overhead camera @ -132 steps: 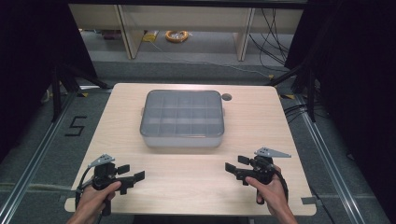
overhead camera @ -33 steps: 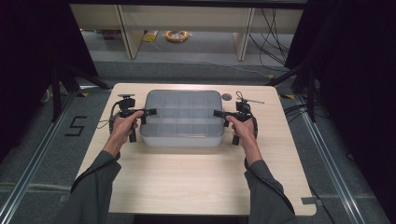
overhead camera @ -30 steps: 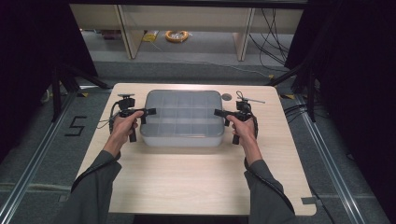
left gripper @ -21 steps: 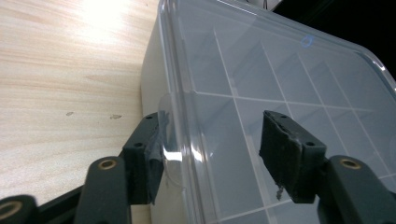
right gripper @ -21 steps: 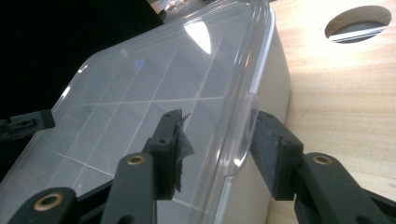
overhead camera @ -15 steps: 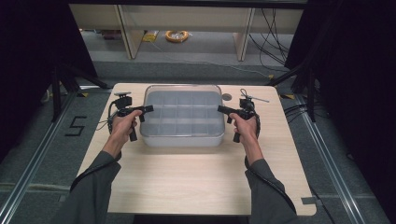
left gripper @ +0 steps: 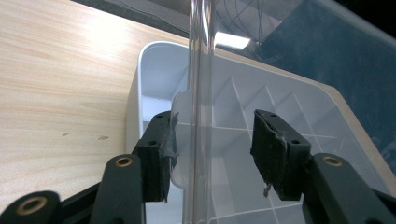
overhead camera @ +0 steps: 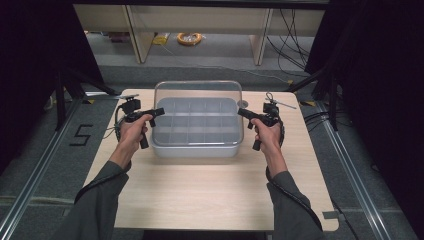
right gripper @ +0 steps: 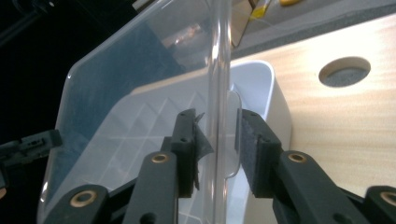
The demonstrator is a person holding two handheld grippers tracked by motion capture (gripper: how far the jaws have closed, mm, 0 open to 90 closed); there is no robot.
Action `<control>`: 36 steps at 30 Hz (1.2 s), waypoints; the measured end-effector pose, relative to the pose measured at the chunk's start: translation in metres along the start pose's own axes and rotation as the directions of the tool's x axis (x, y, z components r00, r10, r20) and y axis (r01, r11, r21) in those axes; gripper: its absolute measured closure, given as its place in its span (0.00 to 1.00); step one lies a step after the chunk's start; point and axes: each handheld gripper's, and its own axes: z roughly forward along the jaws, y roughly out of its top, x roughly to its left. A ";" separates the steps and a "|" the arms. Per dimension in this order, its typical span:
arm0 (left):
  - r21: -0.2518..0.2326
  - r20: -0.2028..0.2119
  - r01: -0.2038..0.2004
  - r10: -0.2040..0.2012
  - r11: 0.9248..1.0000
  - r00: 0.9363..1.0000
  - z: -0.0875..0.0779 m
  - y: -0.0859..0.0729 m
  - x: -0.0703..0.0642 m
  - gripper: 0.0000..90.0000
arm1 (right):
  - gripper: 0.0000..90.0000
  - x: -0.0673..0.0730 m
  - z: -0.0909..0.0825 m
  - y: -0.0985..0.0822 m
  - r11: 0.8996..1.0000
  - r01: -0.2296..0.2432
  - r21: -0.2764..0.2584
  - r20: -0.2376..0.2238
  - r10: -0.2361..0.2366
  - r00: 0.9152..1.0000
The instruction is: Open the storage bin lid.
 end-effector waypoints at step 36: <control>-0.074 0.040 -0.068 0.071 0.995 0.997 -0.063 -0.008 -0.024 0.54 | 0.81 0.036 -0.051 -0.007 0.993 0.073 -0.093 -0.076 -0.080 0.994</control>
